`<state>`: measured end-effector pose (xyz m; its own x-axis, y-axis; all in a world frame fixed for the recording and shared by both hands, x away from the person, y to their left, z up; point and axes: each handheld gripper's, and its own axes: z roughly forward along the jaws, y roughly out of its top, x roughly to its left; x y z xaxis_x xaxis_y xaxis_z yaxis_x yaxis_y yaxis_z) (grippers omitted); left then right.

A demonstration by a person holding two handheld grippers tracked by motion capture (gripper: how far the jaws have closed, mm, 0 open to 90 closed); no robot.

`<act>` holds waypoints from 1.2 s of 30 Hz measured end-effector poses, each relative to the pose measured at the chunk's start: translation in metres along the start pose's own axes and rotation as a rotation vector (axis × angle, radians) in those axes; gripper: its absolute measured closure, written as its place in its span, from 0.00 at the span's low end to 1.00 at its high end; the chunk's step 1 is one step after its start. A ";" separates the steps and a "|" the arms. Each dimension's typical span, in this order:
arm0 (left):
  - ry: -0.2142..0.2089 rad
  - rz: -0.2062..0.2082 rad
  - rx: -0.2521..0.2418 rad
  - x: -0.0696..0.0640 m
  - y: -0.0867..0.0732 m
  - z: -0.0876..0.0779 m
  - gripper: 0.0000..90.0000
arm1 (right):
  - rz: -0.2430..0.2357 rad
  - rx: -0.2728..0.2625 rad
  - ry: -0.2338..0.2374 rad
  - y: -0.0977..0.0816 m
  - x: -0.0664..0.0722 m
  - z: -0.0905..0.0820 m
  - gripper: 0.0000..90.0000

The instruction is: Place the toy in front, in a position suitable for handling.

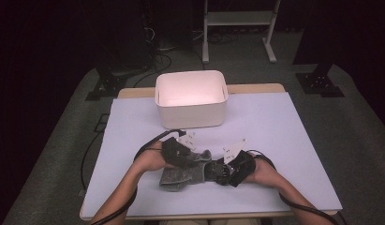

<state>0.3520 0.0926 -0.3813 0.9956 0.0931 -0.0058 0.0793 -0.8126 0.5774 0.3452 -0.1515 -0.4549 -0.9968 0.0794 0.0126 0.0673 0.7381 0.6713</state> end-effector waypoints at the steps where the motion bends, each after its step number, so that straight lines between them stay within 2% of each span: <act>1: -0.008 0.000 0.001 0.000 -0.001 0.000 0.87 | 0.002 -0.002 0.004 0.000 -0.001 0.000 0.26; 6: -0.044 -0.001 -0.008 -0.002 0.000 0.013 0.87 | 0.013 -0.003 0.008 0.000 -0.001 0.000 0.26; 15: -0.114 0.044 -0.022 -0.004 0.023 0.035 0.87 | 0.013 -0.004 -0.003 0.003 0.000 0.002 0.26; 18: -0.123 0.051 -0.011 -0.003 0.024 0.041 0.86 | 0.011 -0.007 -0.007 0.003 0.001 0.002 0.26; 21: -0.127 0.031 -0.029 -0.001 0.018 0.039 0.86 | 0.012 -0.018 -0.006 0.001 0.001 0.003 0.26; 32: -0.081 -0.065 -0.058 0.005 -0.025 0.012 0.86 | 0.001 -0.017 0.001 0.001 -0.001 0.003 0.26; 36: -0.070 -0.082 -0.072 0.007 -0.037 0.005 0.86 | 0.002 -0.019 0.003 0.001 -0.001 0.003 0.26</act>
<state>0.3561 0.1204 -0.4068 0.9872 0.1149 -0.1104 0.1590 -0.7603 0.6298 0.3465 -0.1494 -0.4565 -0.9968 0.0784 0.0163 0.0682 0.7248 0.6856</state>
